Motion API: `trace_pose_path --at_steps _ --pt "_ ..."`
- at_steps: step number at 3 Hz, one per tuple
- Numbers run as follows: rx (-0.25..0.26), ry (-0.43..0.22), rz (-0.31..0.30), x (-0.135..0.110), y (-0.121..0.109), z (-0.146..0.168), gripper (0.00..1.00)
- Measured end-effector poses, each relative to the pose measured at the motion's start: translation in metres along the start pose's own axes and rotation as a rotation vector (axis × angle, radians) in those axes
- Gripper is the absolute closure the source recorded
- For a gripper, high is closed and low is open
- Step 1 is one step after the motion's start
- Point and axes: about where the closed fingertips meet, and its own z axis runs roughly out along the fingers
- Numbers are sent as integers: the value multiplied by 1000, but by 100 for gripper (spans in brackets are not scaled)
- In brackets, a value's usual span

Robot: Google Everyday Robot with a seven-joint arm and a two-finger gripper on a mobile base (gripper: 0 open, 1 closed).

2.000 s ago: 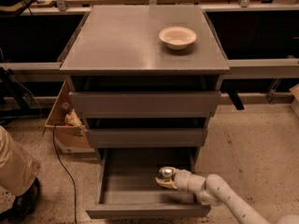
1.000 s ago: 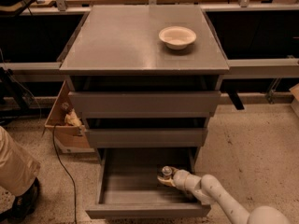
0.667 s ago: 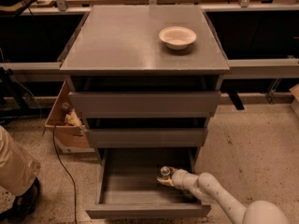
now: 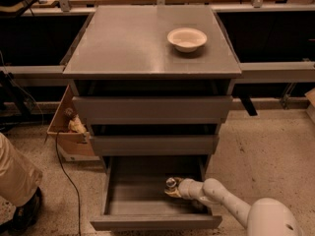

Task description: Place redbull can into bottom drawer

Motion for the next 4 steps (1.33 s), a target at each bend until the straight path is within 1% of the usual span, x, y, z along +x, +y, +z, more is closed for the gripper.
trace_pose_path --at_steps 1,2,3,4 --pt "-22 37 -29 3 5 7 100" --pt "-65 67 -42 12 13 21 100" --pt "-70 70 -41 12 13 22 97" --pt "-72 71 -40 10 12 21 73"
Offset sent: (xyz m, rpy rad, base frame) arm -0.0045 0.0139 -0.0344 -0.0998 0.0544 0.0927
